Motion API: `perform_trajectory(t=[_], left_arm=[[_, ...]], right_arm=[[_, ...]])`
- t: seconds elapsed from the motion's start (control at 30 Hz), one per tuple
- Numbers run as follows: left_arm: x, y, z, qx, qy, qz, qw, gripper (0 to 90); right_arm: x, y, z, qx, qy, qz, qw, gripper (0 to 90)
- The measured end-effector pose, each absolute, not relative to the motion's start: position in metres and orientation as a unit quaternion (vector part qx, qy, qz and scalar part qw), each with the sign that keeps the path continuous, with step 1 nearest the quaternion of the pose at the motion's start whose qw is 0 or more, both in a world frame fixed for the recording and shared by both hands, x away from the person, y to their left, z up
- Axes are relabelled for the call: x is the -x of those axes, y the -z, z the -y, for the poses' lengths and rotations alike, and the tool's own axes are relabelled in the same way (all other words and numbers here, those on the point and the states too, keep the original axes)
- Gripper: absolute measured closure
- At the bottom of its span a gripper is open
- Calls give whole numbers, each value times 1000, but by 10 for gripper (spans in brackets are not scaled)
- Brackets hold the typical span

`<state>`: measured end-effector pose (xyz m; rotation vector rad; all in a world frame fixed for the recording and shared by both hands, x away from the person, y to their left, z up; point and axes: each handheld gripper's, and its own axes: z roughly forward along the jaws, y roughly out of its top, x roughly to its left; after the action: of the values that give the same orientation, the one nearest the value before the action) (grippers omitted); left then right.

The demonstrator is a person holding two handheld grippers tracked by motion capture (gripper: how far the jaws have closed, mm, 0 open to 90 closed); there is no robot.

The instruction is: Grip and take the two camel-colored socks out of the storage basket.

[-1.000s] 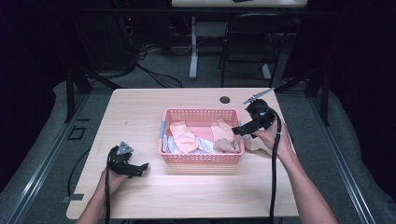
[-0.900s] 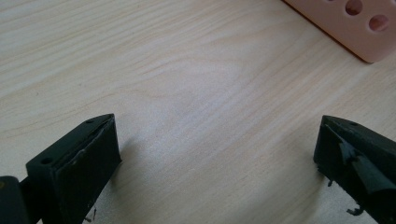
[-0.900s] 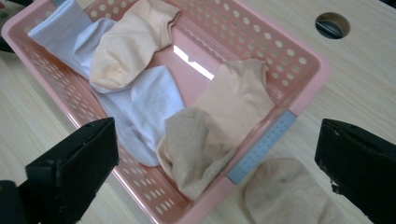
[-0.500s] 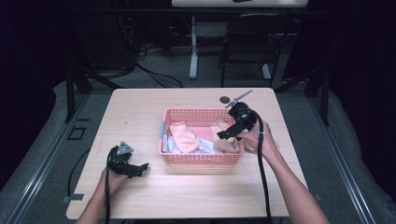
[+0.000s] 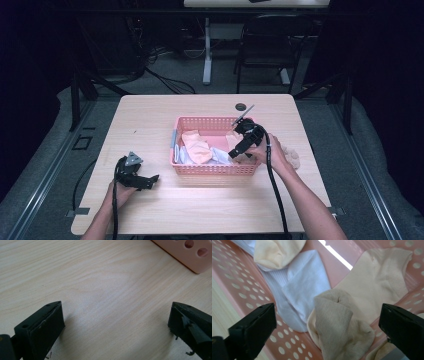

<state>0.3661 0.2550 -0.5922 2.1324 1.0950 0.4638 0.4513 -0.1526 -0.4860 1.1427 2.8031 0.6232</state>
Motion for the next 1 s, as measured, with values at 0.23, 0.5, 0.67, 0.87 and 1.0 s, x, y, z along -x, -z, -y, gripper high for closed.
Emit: perform_trajectory(t=[0.23, 0.5, 0.67, 0.87, 1.0], left_arm=[[-366, 592, -255, -821, -179, -421, 343, 1], [-366, 593, -255, -819, -181, -422, 345, 2], [-366, 593, -255, -819, -181, -422, 344, 2], [-366, 593, -255, -819, -181, -422, 345, 2], [-366, 593, -255, -819, -181, -422, 344, 2]], right_arm=[[-453, 498, 148, -370, -153, -916, 25, 155], [-454, 508, 144, -377, -91, -921, 16, 395], [-455, 509, 144, -373, -65, -926, 16, 598], [-455, 506, 145, -379, -65, -923, 13, 777], [-454, 498, 146, -378, -68, -923, 13, 791]])
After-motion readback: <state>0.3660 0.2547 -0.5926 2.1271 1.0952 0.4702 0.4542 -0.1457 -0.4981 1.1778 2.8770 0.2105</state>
